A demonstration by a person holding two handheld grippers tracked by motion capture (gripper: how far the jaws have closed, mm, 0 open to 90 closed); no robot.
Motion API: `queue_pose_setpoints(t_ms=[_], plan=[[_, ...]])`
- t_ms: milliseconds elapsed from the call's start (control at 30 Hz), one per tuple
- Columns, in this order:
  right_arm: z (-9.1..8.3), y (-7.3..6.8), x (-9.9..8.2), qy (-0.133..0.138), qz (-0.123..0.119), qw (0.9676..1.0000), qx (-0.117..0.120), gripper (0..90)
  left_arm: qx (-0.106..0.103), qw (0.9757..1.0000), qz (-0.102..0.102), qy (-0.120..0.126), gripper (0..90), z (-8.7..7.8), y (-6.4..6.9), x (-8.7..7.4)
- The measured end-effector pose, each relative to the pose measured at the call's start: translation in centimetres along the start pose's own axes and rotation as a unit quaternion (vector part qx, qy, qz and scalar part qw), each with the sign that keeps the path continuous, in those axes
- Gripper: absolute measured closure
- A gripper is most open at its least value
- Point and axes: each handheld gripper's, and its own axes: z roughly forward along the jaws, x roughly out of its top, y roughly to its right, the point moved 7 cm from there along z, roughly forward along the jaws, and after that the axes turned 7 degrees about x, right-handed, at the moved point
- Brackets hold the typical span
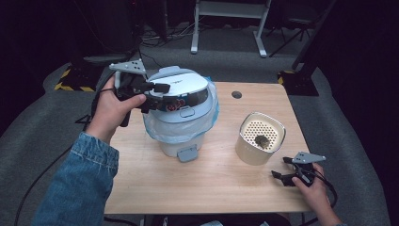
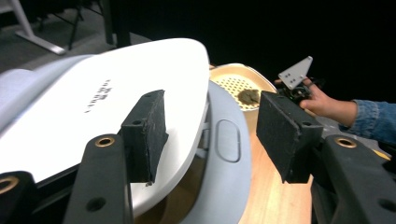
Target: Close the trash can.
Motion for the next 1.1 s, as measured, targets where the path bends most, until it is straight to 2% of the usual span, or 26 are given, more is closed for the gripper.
queue_pose_setpoints(t_ms=[100, 133, 267, 500, 767, 900, 967, 1100], plan=[[0.0, 0.0, 0.0, 0.000, 0.000, 1.0000, 0.001, 15.6, -0.016, 0.9998, -0.009, -0.010, 46.5, 0.9, 0.5, -0.1], [0.0, 0.0, 0.0, 0.000, 0.000, 1.0000, 0.000, 15.6, -0.015, 0.9998, -0.011, -0.012, 47.0, 1.1, 0.5, -0.1], [0.0, 0.0, 0.0, 0.000, 0.000, 1.0000, 0.000, 15.5, 0.015, 0.9996, -0.025, -0.005, 48.2, 2.0, -0.2, -0.3], [0.0, 0.0, 0.0, 0.000, 0.000, 1.0000, 0.001, 15.5, 0.045, 0.9984, -0.034, 0.000, 51.7, 2.7, -1.4, -0.5], [0.0, 0.0, 0.0, 0.000, 0.000, 1.0000, 0.001, 15.5, 0.082, 0.9965, -0.010, -0.013, 50.4, 3.6, -1.8, -1.0], [0.0, 0.0, 0.0, 0.000, 0.000, 1.0000, 0.000, 15.5, 0.108, 0.9938, 0.016, -0.023, 47.2, 4.0, -1.8, -1.1], [0.0, 0.0, 0.0, 0.000, 0.000, 1.0000, 0.000, 15.5, 0.118, 0.9924, 0.023, -0.025, 47.1, 4.0, -1.7, -1.2], [0.0, 0.0, 0.0, 0.000, 0.000, 1.0000, 0.000, 15.5, 0.139, 0.9898, 0.019, -0.023, 46.9, 4.1, -1.8, -1.2]])
